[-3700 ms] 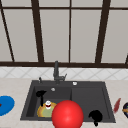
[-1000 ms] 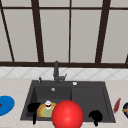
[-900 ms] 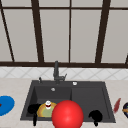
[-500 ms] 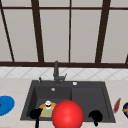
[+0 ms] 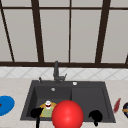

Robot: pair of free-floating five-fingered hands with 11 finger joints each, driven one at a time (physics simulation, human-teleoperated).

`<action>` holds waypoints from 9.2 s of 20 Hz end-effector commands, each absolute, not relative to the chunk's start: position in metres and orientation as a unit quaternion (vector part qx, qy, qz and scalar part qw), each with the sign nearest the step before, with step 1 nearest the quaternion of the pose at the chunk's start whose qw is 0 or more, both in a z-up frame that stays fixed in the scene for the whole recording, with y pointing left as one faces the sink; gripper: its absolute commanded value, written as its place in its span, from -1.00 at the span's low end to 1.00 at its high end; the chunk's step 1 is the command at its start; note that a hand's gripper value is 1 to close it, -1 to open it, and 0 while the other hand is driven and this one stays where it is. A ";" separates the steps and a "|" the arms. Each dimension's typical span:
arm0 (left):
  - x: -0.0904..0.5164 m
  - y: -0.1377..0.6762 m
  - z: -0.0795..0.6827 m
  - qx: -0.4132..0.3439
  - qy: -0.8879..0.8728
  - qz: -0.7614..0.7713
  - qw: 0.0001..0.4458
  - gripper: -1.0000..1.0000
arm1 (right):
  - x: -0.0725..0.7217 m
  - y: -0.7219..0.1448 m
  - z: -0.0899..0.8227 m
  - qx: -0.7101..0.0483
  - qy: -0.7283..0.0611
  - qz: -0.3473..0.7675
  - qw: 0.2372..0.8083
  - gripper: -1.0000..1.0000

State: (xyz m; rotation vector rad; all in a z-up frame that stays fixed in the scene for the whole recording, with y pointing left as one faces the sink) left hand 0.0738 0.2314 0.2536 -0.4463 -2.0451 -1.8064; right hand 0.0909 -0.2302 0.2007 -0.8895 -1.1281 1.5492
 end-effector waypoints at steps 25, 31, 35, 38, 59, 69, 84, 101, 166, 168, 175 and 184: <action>0.098 0.230 0.249 -0.139 -0.732 -0.644 0.175 0.00 | 0.187 -0.194 0.218 -0.362 -0.484 0.626 0.494 -1.00; 0.098 0.230 0.248 -0.137 -0.733 -0.643 0.175 0.00 | 0.234 -0.173 0.217 -0.359 -0.482 0.629 0.493 -1.00; 0.098 0.230 0.248 -0.136 -0.733 -0.643 0.175 0.00 | 0.269 -0.167 0.212 -0.371 -0.489 0.622 0.487 -1.00; 0.098 0.230 0.248 -0.136 -0.733 -0.643 0.175 0.00 | 0.294 -0.158 0.207 -0.372 -0.489 0.620 0.488 -1.00; 0.098 0.230 0.248 -0.135 -0.733 -0.643 0.175 0.00 | 0.422 -0.098 0.261 -0.433 -0.529 0.591 0.428 -1.00; 0.098 0.230 0.248 -0.135 -0.733 -0.643 0.175 0.00 | 0.465 -0.048 0.284 -0.422 -0.503 0.618 0.432 -1.00; 0.098 0.230 0.248 -0.135 -0.734 -0.643 0.175 0.00 | 0.527 0.001 0.263 -0.354 -0.415 0.674 0.498 -1.00; 0.098 0.230 0.248 -0.135 -0.734 -0.643 0.175 0.00 | 0.618 0.023 0.218 -0.244 -0.316 0.717 0.571 -1.00; 0.098 0.230 0.248 -0.135 -0.734 -0.643 0.175 0.00 | 0.717 0.000 0.141 -0.207 -0.316 0.711 0.593 1.00; 0.098 0.230 0.248 -0.135 -0.734 -0.643 0.175 0.00 | 0.718 -0.001 0.140 -0.202 -0.322 0.709 0.595 1.00; 0.098 0.230 0.248 -0.135 -0.734 -0.643 0.175 0.00 | 0.719 -0.005 0.137 -0.178 -0.341 0.696 0.607 1.00; 0.098 0.230 0.248 -0.135 -0.734 -0.643 0.175 0.00 | 0.717 -0.019 0.121 -0.148 -0.383 0.673 0.616 1.00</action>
